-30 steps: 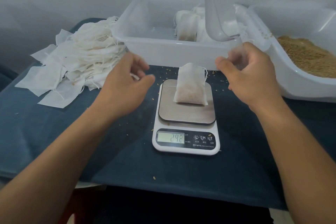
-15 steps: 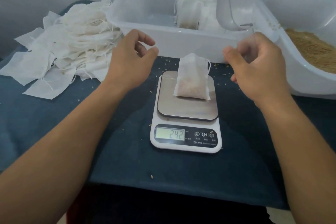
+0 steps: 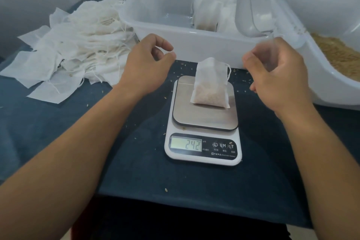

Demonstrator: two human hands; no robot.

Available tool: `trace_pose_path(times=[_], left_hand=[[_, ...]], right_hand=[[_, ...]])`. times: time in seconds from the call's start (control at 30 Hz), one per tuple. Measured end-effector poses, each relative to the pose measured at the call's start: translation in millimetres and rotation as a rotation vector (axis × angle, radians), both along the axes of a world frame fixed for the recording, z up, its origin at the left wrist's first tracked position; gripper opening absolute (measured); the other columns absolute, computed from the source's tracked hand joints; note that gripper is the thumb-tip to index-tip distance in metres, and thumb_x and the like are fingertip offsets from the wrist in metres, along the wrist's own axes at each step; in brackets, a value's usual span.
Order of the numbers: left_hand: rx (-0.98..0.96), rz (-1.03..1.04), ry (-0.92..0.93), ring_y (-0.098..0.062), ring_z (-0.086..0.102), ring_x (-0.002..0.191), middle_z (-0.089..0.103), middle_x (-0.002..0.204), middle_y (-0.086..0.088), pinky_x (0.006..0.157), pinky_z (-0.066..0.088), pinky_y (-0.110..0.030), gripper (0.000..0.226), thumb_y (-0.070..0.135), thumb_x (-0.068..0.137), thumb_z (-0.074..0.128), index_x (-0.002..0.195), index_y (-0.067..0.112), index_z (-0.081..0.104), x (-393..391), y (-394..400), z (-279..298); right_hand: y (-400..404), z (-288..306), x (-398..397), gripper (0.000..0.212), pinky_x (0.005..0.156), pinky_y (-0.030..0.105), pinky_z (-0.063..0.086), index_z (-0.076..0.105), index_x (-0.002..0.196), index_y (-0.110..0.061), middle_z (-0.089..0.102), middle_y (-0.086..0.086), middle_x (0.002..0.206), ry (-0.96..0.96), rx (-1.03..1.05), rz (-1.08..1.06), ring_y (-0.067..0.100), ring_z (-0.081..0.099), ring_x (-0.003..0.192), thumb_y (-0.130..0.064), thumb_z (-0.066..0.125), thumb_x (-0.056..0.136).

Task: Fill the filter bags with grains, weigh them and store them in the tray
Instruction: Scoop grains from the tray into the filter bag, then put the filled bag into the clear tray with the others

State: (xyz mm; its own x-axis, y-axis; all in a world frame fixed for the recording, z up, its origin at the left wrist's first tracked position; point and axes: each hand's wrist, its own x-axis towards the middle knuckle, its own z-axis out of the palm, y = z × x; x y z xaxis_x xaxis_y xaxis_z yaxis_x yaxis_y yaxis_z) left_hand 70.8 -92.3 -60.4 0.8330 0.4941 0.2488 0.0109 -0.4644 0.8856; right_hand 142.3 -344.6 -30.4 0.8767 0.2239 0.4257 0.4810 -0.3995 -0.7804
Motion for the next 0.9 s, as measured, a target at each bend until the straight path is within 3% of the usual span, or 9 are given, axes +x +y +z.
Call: trace_pose_path(times=[0.1,0.23,0.37,0.43,0.5,0.67,0.8,0.9], left_hand=[[0.001,-0.020,0.010,0.003,0.054,0.052,0.055,0.056,0.023,0.052,0.039,-0.008,0.006,0.027,0.091,0.067,0.094,0.032,0.063,0,-2,1],[0.020,-0.043,0.015,0.004,0.055,0.053,0.057,0.060,0.023,0.054,0.040,-0.010,0.006,0.030,0.092,0.067,0.096,0.031,0.064,0,-5,2],[0.033,-0.074,0.013,0.003,0.054,0.057,0.059,0.066,0.021,0.063,0.042,-0.020,0.006,0.032,0.092,0.068,0.095,0.036,0.064,0,-9,3],[0.031,-0.089,0.012,0.002,0.056,0.059,0.062,0.069,0.020,0.061,0.042,-0.015,0.006,0.034,0.093,0.068,0.093,0.038,0.063,-1,-12,5],[0.047,-0.106,0.020,-0.001,0.059,0.061,0.067,0.078,0.020,0.057,0.041,-0.009,0.006,0.037,0.093,0.068,0.094,0.038,0.062,-3,-16,7],[0.121,-0.174,0.021,-0.004,0.063,0.076,0.068,0.099,0.026,0.066,0.044,-0.015,0.020,0.050,0.086,0.066,0.104,0.043,0.059,-10,-28,13],[-0.013,-0.311,-0.046,-0.003,0.065,0.106,0.066,0.112,0.024,0.082,0.049,-0.010,0.050,0.059,0.082,0.074,0.125,0.042,0.056,-18,-38,18],[-0.169,-0.510,-0.060,-0.011,0.063,0.125,0.068,0.131,0.010,0.099,0.052,-0.027,0.069,0.052,0.082,0.079,0.142,0.036,0.049,-18,-44,31]], right_hand=[[-1,-1,0,0.008,0.048,0.016,0.048,0.060,0.086,-0.040,0.071,-0.023,0.092,0.045,-0.023,0.050,0.009,0.066,0.051,-0.044,0.065,0.091],[-2,-3,1,0.004,0.047,0.010,0.046,0.064,0.091,-0.044,0.070,-0.029,0.092,0.062,-0.100,0.073,0.003,0.065,0.052,-0.043,0.067,0.093],[1,-3,-1,0.012,0.065,0.034,0.059,0.064,0.103,-0.057,0.068,-0.031,0.096,0.099,-0.142,0.111,0.003,0.066,0.063,-0.055,0.063,0.092],[4,-4,-1,0.010,0.068,0.041,0.061,0.059,0.098,-0.065,0.068,-0.032,0.095,0.113,-0.192,0.131,0.001,0.067,0.072,-0.059,0.061,0.091],[6,-6,-1,0.009,0.067,0.042,0.061,0.059,0.096,-0.064,0.071,-0.021,0.090,0.101,-0.230,0.126,0.005,0.067,0.069,-0.058,0.061,0.091],[13,-6,-7,0.015,0.072,0.009,0.051,0.070,0.103,-0.036,0.072,-0.026,0.092,0.084,-0.125,0.137,-0.005,0.068,0.087,-0.032,0.076,0.090],[14,2,-17,0.021,0.078,0.004,0.049,0.072,0.104,-0.034,0.076,-0.022,0.097,0.032,0.041,0.236,-0.005,0.071,0.094,-0.018,0.077,0.092],[12,11,-25,0.032,0.078,0.010,0.053,0.070,0.111,-0.045,0.077,-0.020,0.098,-0.038,0.059,0.241,-0.001,0.074,0.092,-0.025,0.078,0.088]])
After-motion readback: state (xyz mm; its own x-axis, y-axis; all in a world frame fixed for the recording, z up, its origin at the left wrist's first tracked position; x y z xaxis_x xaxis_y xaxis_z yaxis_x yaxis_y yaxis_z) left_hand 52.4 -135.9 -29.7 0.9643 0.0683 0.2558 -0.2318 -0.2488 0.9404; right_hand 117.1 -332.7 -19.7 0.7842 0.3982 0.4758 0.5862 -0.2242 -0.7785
